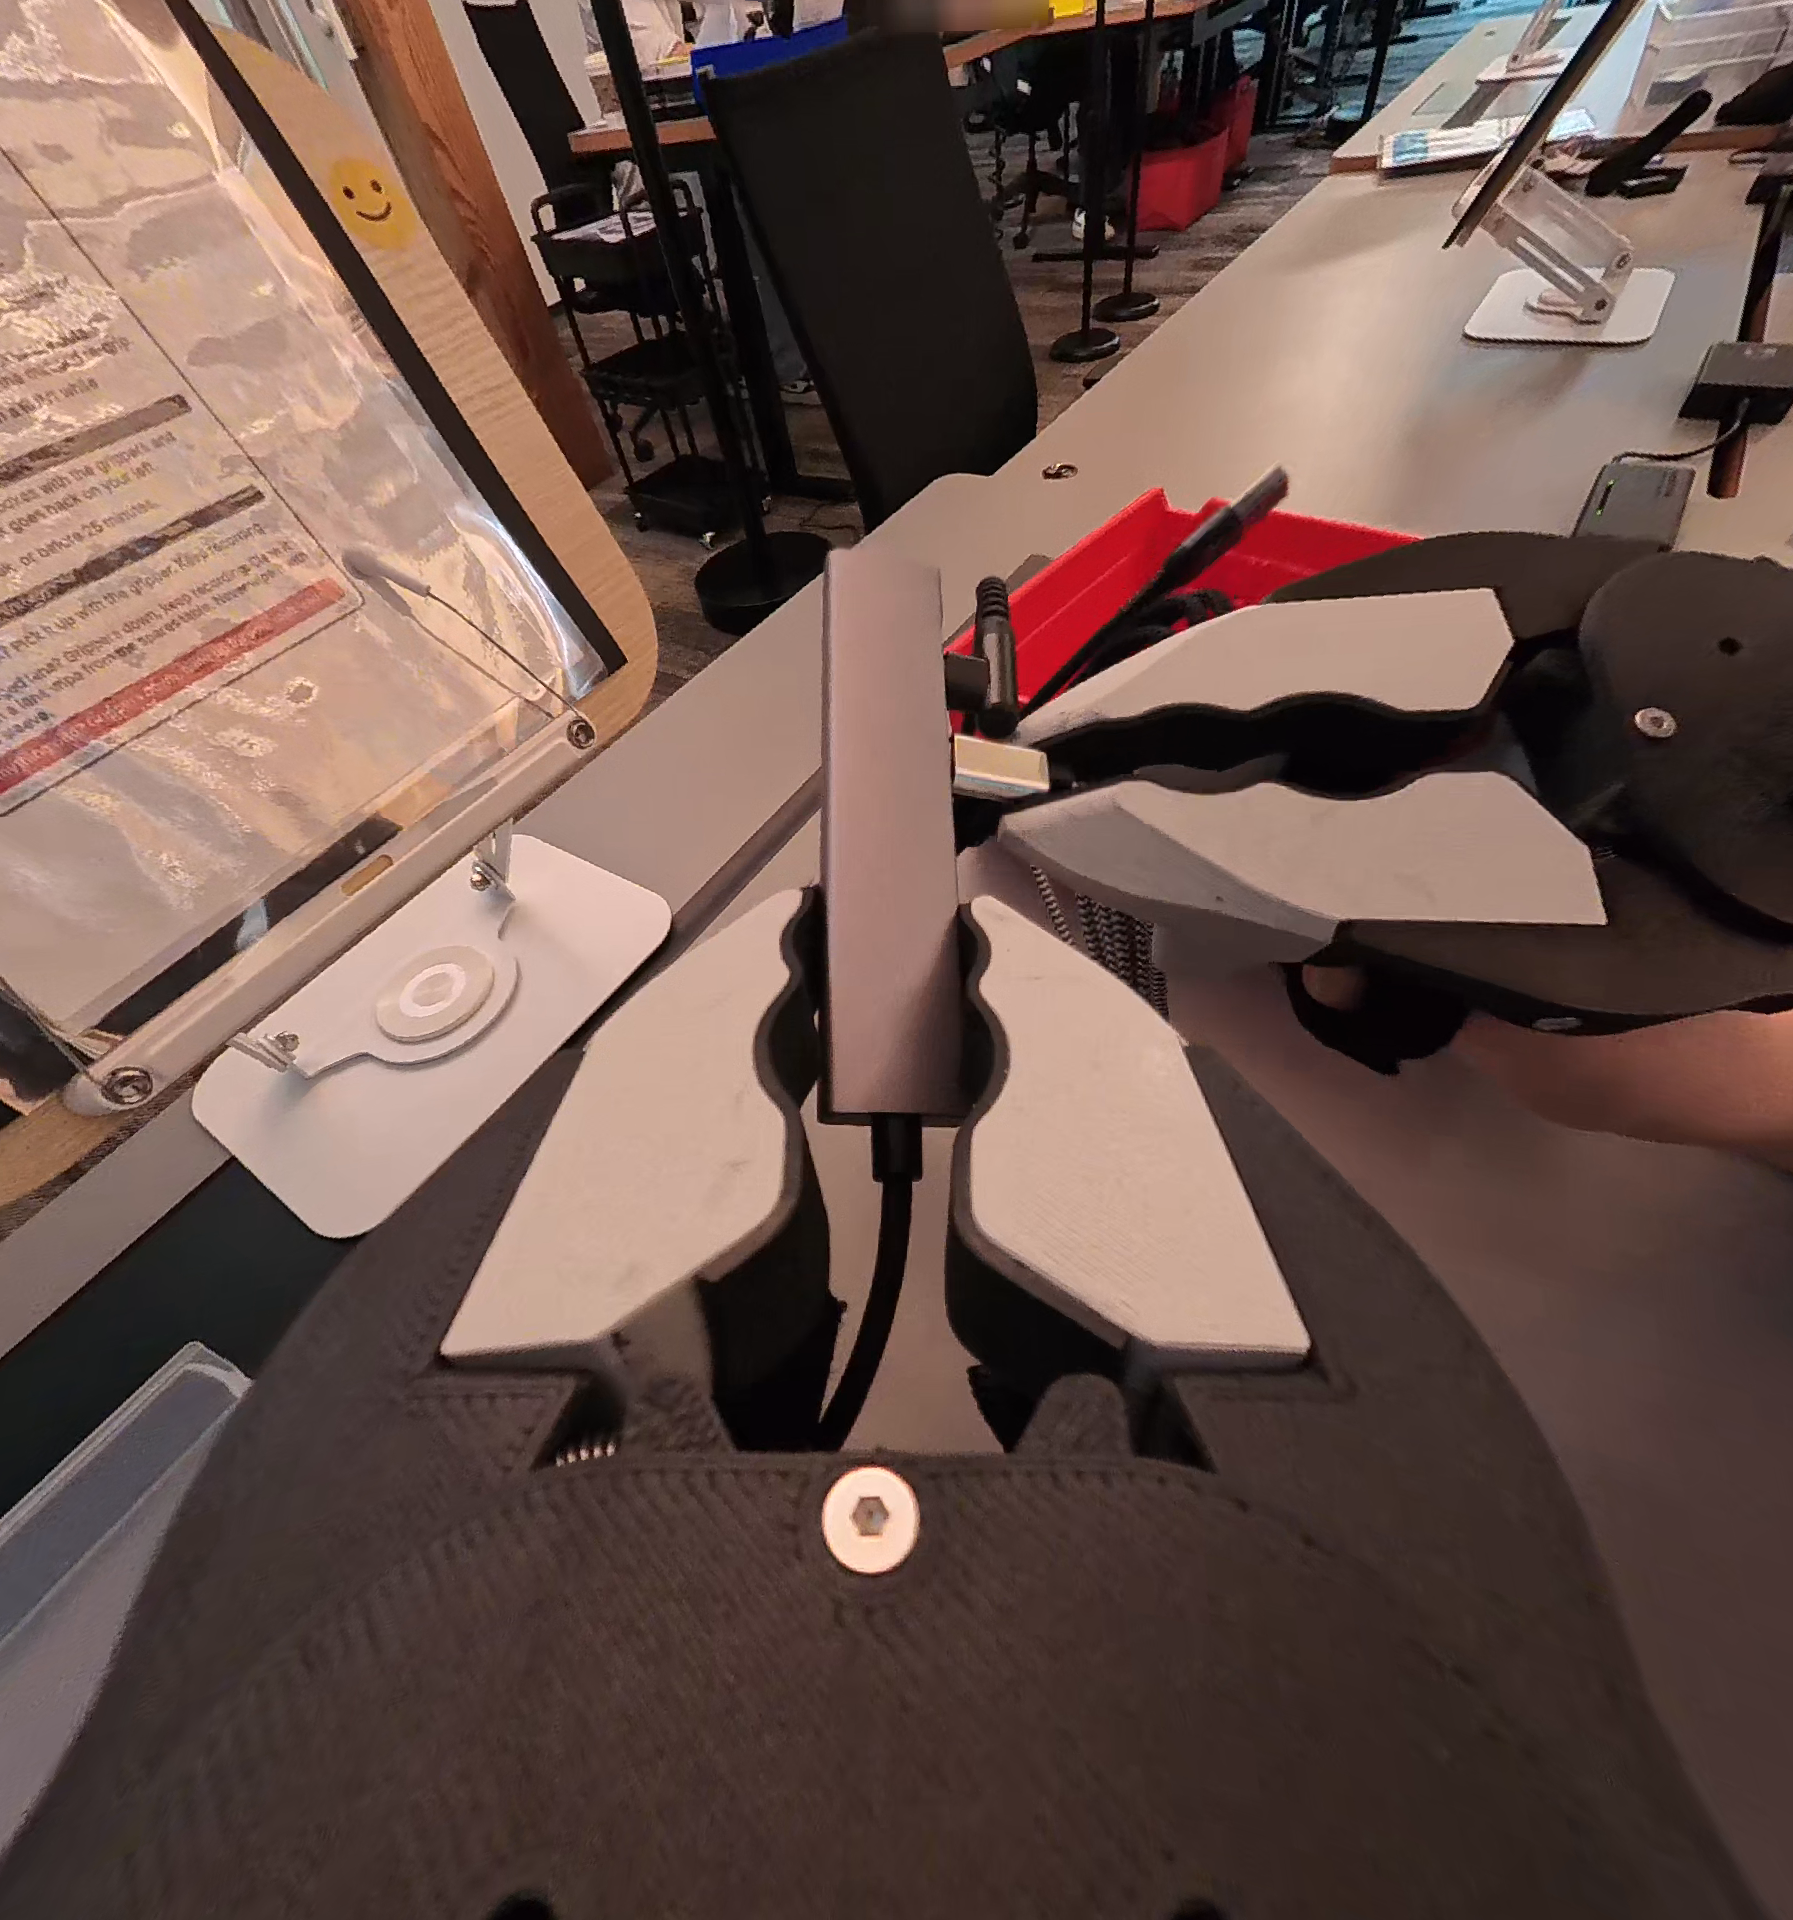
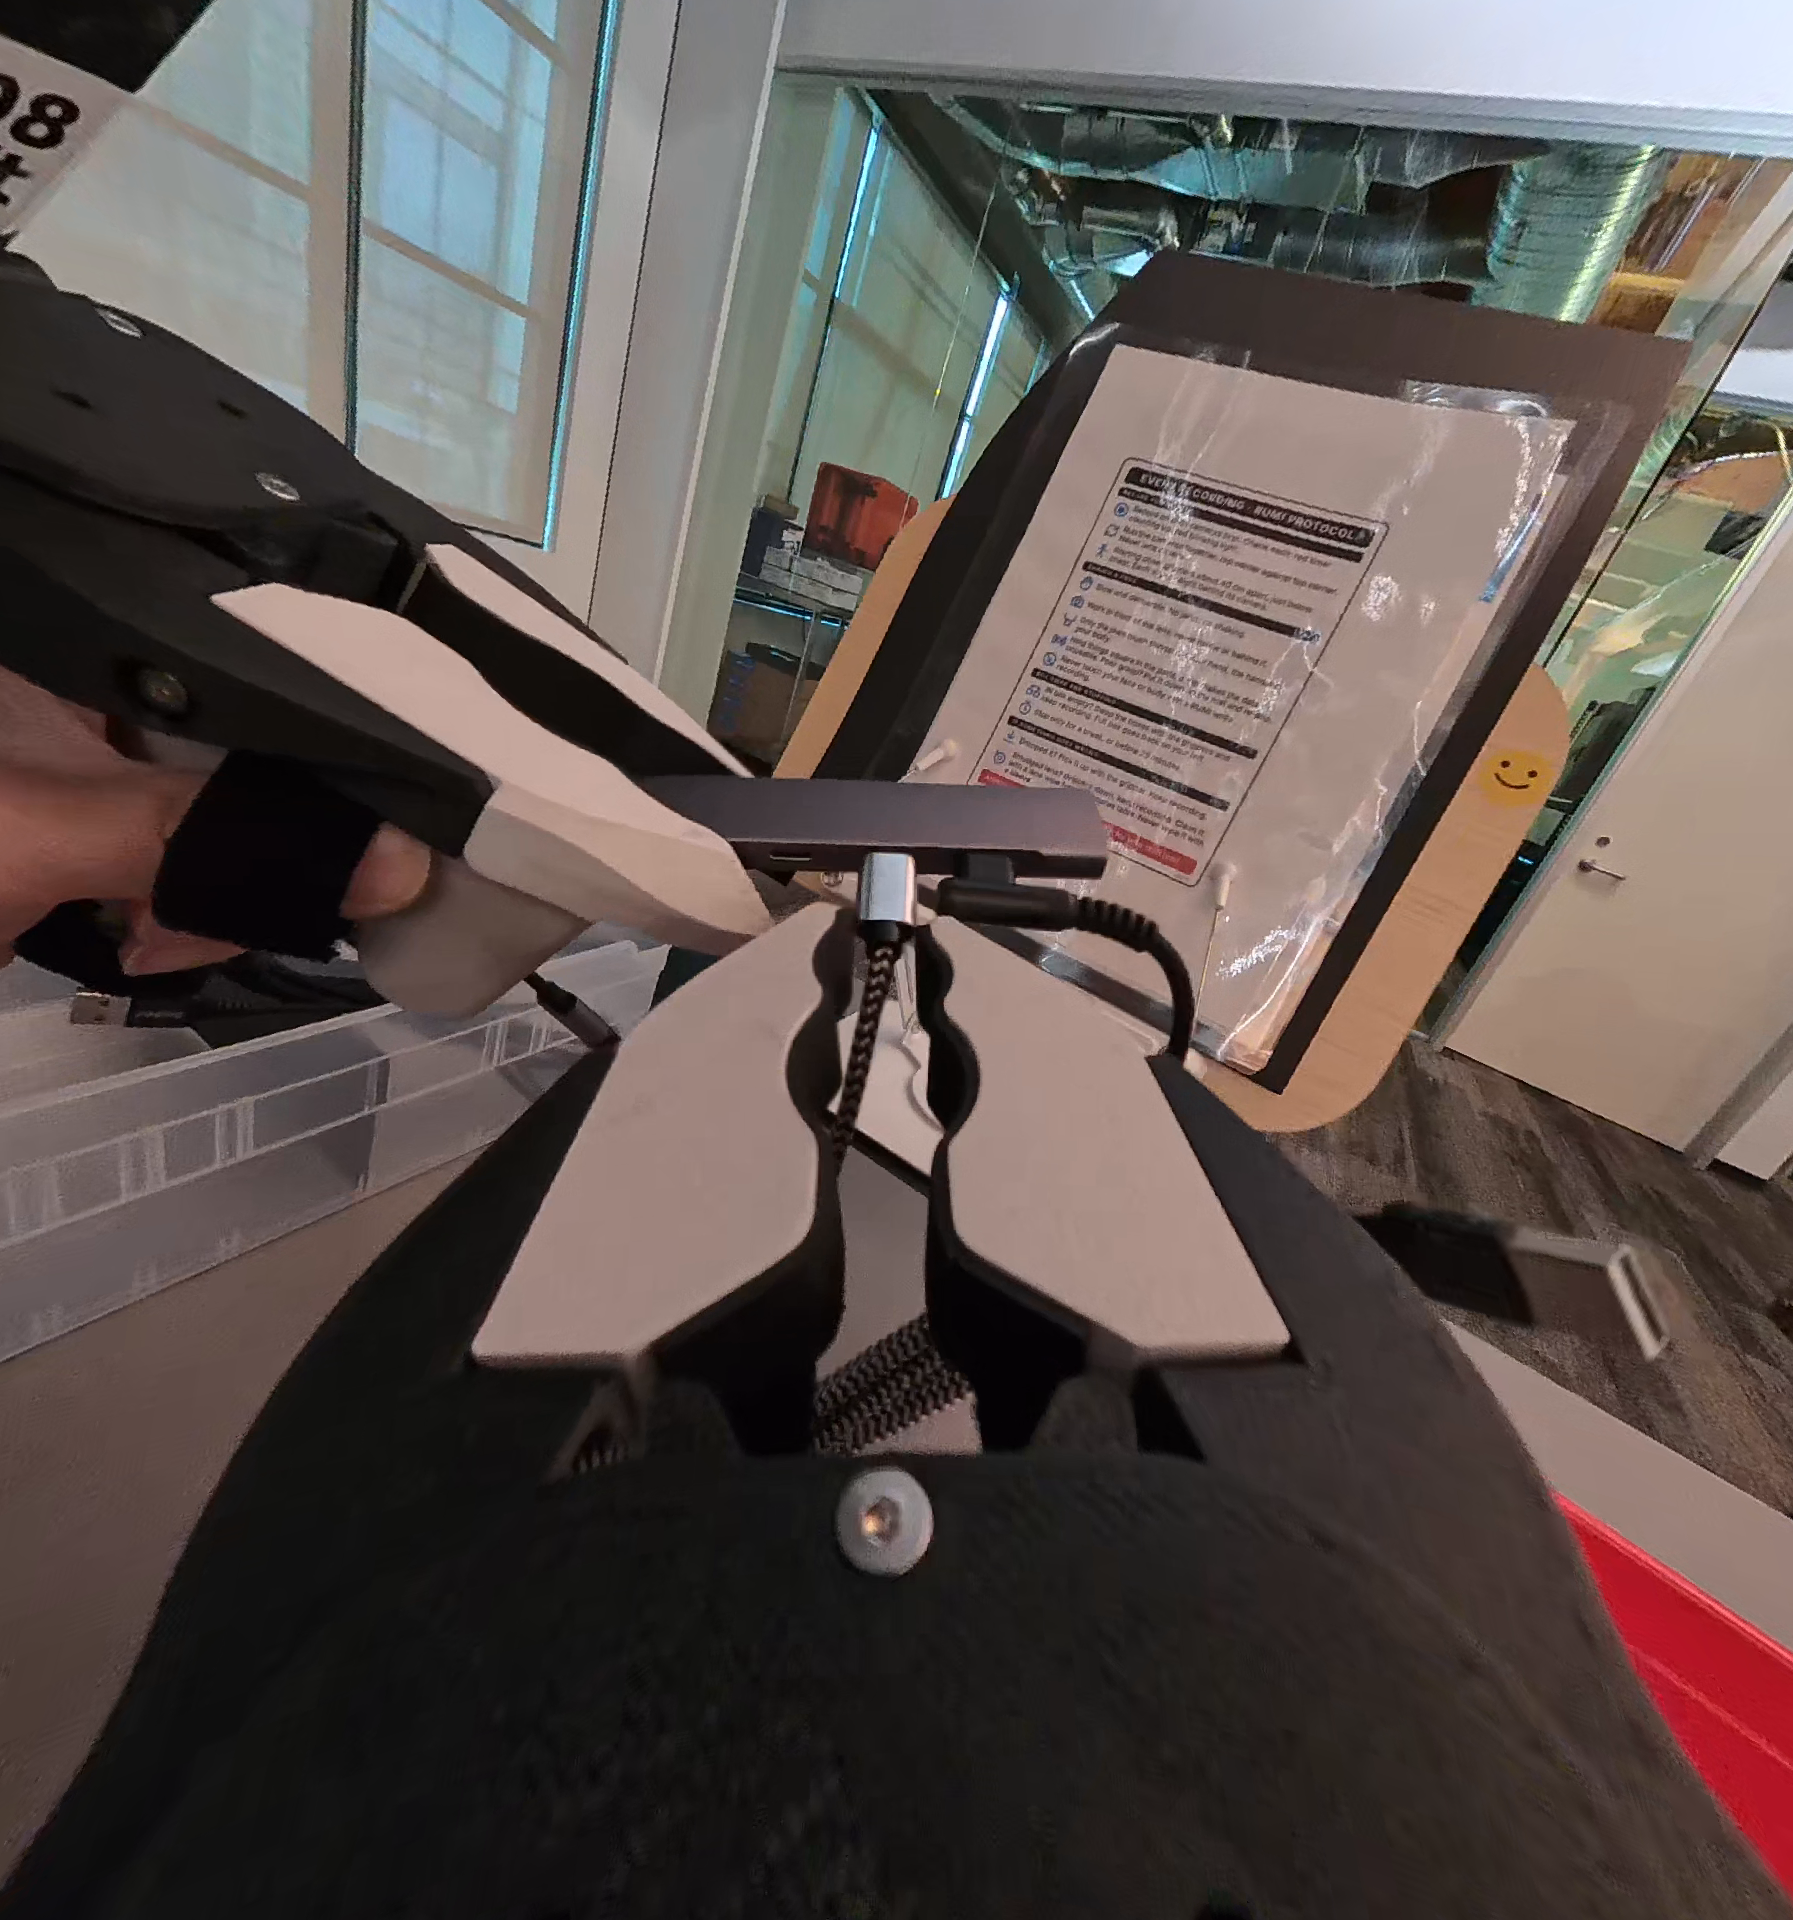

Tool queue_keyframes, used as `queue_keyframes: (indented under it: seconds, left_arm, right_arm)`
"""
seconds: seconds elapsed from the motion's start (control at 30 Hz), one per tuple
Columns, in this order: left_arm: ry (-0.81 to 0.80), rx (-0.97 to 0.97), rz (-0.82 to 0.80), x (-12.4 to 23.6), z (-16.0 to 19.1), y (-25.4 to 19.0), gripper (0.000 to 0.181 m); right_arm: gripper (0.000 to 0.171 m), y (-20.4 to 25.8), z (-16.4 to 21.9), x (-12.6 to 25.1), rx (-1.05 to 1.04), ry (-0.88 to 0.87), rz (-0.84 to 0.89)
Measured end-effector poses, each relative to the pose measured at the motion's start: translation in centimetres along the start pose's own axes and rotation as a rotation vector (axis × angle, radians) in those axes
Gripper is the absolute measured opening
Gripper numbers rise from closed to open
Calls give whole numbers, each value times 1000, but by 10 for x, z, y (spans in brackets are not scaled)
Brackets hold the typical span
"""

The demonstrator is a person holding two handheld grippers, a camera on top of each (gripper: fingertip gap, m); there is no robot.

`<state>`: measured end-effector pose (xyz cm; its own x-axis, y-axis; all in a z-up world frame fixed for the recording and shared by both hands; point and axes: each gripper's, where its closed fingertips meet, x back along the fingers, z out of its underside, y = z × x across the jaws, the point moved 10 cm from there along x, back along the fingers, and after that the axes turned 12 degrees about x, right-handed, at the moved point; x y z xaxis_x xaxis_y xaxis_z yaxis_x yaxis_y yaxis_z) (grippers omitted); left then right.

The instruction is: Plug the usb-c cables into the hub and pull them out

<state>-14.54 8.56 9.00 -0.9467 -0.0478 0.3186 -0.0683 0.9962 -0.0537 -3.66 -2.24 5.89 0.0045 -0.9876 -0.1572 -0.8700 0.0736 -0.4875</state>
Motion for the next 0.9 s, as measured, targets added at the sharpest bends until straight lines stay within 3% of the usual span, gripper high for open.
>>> queue_keyframes:
  seconds: [0.37, 0.6, 0.9]
  left_arm:
    - [-9, 44, 23, -4, 1, 4, 23]
    - [13, 11, 41, -5, 1, 13, 23]
    - [-51, 2, -29, -10, 0, 8, 23]
  right_arm:
    - [10, 1, 1, -1, -3, 47, 22]
    - [10, -6, 4, -4, -19, 57, -71]
    - [9, -6, 3, -6, -93, 75, -7]
